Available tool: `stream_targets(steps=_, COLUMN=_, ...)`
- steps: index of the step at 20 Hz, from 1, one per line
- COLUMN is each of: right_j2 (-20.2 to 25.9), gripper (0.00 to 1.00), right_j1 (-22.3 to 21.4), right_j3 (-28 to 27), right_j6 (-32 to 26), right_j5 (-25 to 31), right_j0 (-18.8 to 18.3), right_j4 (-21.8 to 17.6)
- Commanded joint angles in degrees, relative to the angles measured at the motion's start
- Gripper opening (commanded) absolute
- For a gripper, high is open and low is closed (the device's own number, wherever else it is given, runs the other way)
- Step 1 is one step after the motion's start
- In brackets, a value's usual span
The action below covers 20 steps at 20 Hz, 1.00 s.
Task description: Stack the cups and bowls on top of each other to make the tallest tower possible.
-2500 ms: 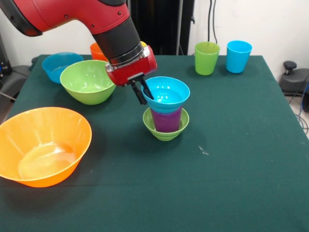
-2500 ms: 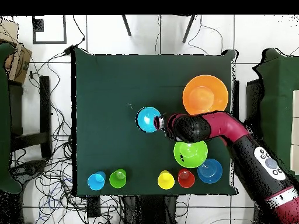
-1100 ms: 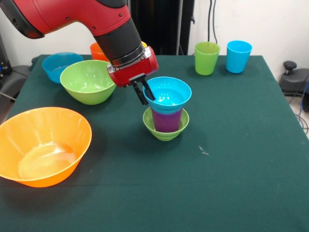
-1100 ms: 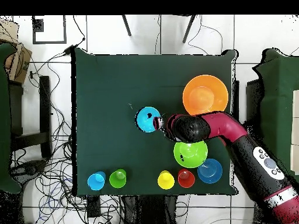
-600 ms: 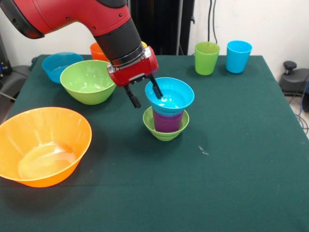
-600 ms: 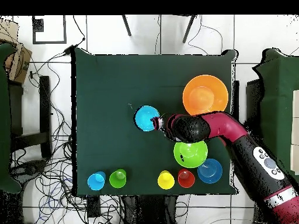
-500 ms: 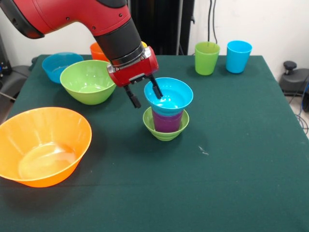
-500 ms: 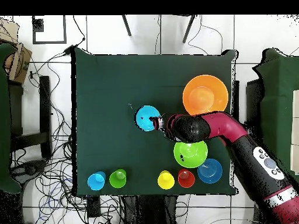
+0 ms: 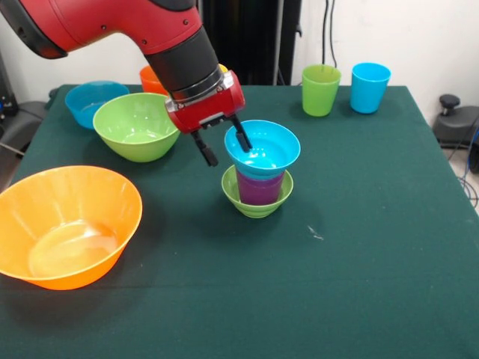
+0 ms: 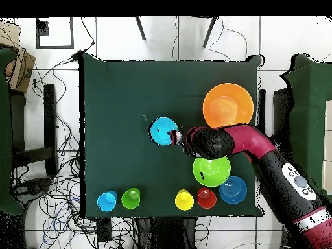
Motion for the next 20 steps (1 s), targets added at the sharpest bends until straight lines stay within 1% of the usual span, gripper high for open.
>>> stream_targets(steps=1, right_j2=0.3, gripper=1.0, right_j1=-4.3, right_j3=3.8, right_j6=-11.7, right_j5=8.7, right_j0=1.0, right_j4=3.7)
stream_targets(steps=4, right_j2=0.9, gripper=1.0, right_j1=-6.0, right_j3=4.5, right_j6=-10.6, right_j5=10.0, right_j0=1.4, right_j4=5.9)
stream_targets(steps=6, right_j2=1.0, gripper=1.0, right_j1=-6.6, right_j3=3.9, right_j6=-10.6, right_j5=11.2, right_j0=2.0, right_j4=7.1)
stream_targets(steps=10, right_j2=0.4, gripper=1.0, right_j1=-6.3, right_j3=1.8, right_j6=-11.5, right_j5=12.5, right_j0=3.3, right_j4=8.1)
stream_targets(steps=12, right_j2=0.6, gripper=1.0, right_j1=-7.5, right_j3=1.8, right_j6=-11.3, right_j5=13.0, right_j0=3.4, right_j4=8.6)
stream_targets(steps=14, right_j2=0.7, gripper=1.0, right_j1=-10.2, right_j3=1.6, right_j6=-10.0, right_j5=11.8, right_j0=3.9, right_j4=7.8)
stream_targets(steps=17, right_j2=0.4, gripper=1.0, right_j1=-14.6, right_j3=0.7, right_j6=-8.9, right_j5=9.5, right_j0=4.2, right_j4=5.4)
stream_targets(steps=20, right_j2=0.7, gripper=1.0, right_j1=-19.5, right_j3=-0.6, right_j6=-9.9, right_j5=11.2, right_j0=5.0, right_j4=4.9)
